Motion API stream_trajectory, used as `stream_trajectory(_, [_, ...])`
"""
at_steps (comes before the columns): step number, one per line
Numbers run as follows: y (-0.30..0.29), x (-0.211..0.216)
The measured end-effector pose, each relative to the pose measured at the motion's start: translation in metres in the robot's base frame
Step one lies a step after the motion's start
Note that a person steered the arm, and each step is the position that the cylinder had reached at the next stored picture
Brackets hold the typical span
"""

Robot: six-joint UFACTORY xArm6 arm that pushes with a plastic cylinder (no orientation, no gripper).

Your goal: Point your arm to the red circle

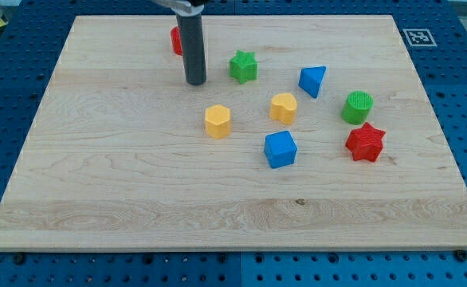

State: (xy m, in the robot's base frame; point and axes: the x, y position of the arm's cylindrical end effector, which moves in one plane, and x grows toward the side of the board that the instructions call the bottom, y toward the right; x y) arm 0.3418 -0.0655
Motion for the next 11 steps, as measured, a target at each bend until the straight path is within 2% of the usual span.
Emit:
stream_trajectory(1, [-0.002,-0.030])
stream_trajectory(3, [-0.019,-0.034])
stream_trajectory(5, [-0.112,-0.041])
stream_trajectory(6, [-0.120,-0.108])
stream_trajectory(7, [-0.108,-0.143])
stream_trajectory(9, [-0.039,-0.133])
stream_trajectory(11, [-0.037,-0.120])
